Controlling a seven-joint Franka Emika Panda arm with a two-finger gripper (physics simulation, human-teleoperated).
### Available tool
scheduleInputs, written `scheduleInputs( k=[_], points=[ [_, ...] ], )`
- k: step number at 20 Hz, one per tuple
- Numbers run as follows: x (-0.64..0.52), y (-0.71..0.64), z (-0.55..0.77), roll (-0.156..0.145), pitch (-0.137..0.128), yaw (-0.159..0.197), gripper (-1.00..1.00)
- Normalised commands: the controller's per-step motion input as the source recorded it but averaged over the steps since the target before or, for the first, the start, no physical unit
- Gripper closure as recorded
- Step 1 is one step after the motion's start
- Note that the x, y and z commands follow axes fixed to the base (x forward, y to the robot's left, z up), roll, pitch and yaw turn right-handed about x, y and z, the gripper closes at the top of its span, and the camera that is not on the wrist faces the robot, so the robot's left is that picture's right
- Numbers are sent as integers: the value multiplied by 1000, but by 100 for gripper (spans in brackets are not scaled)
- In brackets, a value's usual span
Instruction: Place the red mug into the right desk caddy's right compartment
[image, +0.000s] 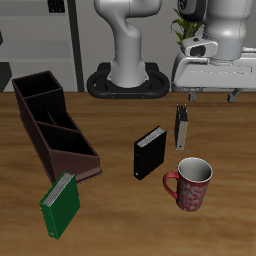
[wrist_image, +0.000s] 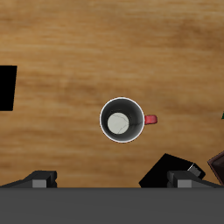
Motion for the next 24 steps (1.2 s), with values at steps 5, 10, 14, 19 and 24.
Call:
scheduleInputs(
  k=[5,10,14,19,24],
  points=[
    [102,-28,15,-35,-24,14,-100],
    [116,83,-171,-8,-7,36,-100],
    [121,31,-250,-23,9,6,-100],
    [122,2,-294,4,10,20,-100],
    [71,34,-349,11,-1,-33,-100]
  ],
)
